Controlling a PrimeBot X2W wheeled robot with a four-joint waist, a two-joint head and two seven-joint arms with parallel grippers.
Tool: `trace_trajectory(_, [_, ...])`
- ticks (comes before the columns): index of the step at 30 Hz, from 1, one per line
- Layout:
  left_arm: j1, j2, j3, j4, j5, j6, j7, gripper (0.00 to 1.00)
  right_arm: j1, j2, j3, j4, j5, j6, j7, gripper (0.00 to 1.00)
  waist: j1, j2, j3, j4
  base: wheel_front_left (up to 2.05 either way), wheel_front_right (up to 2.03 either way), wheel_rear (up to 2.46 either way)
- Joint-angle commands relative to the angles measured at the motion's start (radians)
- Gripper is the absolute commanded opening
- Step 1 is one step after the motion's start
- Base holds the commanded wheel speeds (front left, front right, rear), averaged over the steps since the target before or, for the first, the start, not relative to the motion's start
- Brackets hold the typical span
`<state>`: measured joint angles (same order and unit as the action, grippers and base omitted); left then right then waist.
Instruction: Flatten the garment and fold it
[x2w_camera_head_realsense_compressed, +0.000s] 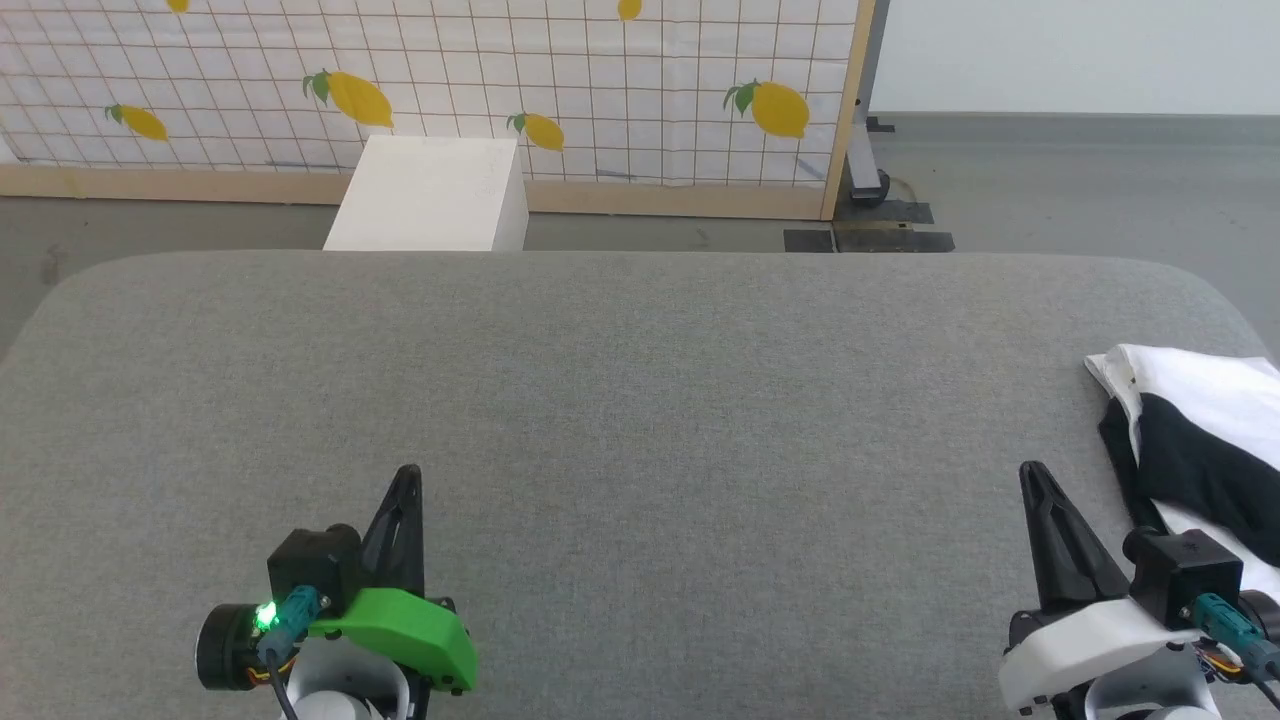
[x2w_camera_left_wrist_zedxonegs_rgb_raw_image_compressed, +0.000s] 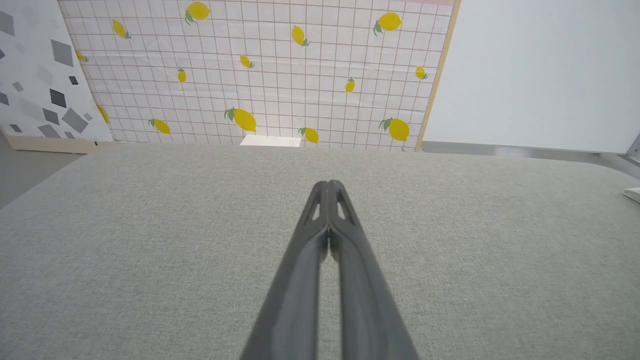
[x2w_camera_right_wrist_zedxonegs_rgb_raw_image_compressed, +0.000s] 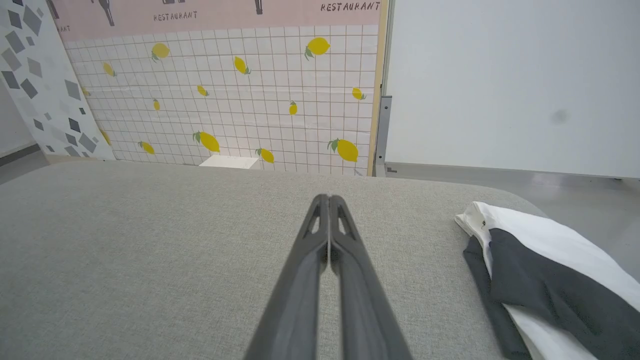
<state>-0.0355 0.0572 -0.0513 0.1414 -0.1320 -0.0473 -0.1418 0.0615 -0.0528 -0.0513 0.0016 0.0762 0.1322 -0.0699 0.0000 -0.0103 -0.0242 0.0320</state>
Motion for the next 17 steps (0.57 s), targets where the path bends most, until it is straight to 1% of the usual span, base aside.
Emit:
trace_trajectory(1, [0.016,-0.003,0.003,-0.010,0.020,0.006,0.005,0.00,-0.015,0.001,0.004,-0.001,-0.008,-0.001,0.004,0.00,0.0000,0.0048,0.001,-0.001,0.00,0.00,0.00])
trace_trajectory(17, [0.021,-0.004,0.015,-0.042,0.047,0.016,0.038,0.00,-0.026,0.002,0.015,-0.001,-0.025,-0.001,0.020,0.00,0.0000,0.0061,0.006,-0.008,0.00,0.00,0.00])
